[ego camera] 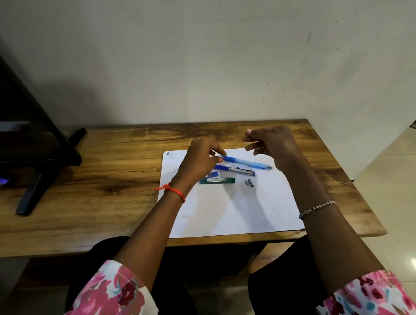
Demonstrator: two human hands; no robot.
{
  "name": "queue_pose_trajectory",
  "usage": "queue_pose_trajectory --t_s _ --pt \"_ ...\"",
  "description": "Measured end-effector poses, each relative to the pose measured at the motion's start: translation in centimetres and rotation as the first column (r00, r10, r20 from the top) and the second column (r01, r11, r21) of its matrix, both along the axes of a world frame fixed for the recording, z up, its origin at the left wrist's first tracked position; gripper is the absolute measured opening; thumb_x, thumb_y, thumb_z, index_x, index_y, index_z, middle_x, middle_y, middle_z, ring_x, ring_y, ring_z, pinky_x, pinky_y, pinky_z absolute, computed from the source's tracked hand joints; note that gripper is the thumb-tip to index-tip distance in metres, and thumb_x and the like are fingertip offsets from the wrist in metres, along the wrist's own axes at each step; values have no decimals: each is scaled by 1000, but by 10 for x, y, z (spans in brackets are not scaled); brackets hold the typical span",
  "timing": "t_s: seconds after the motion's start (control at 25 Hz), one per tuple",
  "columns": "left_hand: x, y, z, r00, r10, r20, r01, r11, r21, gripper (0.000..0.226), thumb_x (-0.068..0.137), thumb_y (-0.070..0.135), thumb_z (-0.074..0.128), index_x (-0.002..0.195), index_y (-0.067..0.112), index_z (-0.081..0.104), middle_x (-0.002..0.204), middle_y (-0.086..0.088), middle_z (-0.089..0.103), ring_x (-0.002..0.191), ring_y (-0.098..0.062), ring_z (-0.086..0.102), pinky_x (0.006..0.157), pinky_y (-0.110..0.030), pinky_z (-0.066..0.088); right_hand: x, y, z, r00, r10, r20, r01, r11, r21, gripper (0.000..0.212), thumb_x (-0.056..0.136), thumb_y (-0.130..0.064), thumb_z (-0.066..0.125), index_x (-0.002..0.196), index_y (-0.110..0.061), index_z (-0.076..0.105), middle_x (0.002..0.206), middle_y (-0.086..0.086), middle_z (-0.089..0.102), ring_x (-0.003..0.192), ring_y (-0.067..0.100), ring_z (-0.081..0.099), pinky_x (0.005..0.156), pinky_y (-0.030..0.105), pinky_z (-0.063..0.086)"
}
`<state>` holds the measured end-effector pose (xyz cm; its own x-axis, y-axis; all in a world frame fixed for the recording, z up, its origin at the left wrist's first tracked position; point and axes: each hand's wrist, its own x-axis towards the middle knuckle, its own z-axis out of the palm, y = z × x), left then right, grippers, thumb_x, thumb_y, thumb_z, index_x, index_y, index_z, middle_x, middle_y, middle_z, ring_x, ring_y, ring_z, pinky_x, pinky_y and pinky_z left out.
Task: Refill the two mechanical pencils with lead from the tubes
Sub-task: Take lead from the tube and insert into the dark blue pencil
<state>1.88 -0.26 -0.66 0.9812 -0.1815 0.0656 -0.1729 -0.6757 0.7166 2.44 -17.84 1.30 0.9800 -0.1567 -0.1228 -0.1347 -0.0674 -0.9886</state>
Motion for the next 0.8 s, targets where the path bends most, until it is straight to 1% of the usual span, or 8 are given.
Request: queue_pose_trajectory --t_s 0.12,0.2,0.36,0.44,0.6,0.68,0.76,0.8 --pt "2 -5 -12 991 -107 76 86 967 239 16 83 10 64 98 10 70 109 -9 63 100 -25 58 81 -33 48 3 -2 -2 995 -84 51 82 996 38 18 87 -8 63 94 8 67 78 11 68 45 10 63 45 19 49" --pt "1 -9 -17 979 -180 99 134 925 357 18 85 13 62 101 9 69 109 -10 62 101 -27 57 79 -31 43 4 -2 -3 992 -107 61 104 994 42 18 86 -7 63 95 8 67 78 10 68 44 9 62 45 19 48" --pt "0 -12 -20 961 -204 185 104 891 442 17 88 14 57 101 10 68 107 -10 62 103 -24 53 76 -27 38 3 0 1 982 -151 114 144 987 65 18 87 -9 63 96 6 68 77 9 68 46 9 60 46 20 46" --pt "1 -10 -17 971 -148 187 75 934 351 16 88 14 57 97 8 68 104 -11 64 100 -25 55 76 -29 40 2 2 5 967 -172 187 152 981 119 15 86 -10 64 93 3 69 75 9 68 48 11 59 46 21 44" --pt "4 -3 -4 991 22 135 -18 999 -31 6 82 10 64 85 8 68 93 -11 67 82 -21 59 76 -33 48 2 4 12 896 -269 352 198 954 224 13 87 -11 64 94 -3 70 77 6 70 53 13 58 45 22 43" --pt "3 -1 2 992 57 113 -41 990 -137 6 81 5 65 85 4 69 89 -11 69 75 -17 56 71 -25 47 2 4 13 876 -282 391 187 946 263 12 87 -11 64 95 -4 70 76 4 71 55 13 57 45 23 43" --pt "2 0 6 992 79 100 -61 983 -174 9 81 4 65 89 2 69 86 -7 66 69 -12 54 60 -7 40 1 5 13 874 -241 423 129 952 276 13 87 -10 64 96 -4 70 75 3 71 59 15 56 46 24 43" --pt "2 0 7 992 86 95 -68 981 -181 10 81 5 65 90 2 69 85 -5 65 67 -9 53 57 -4 38 1 6 13 873 -219 435 104 956 273 14 87 -10 63 97 -4 70 76 3 71 61 16 56 46 24 43"
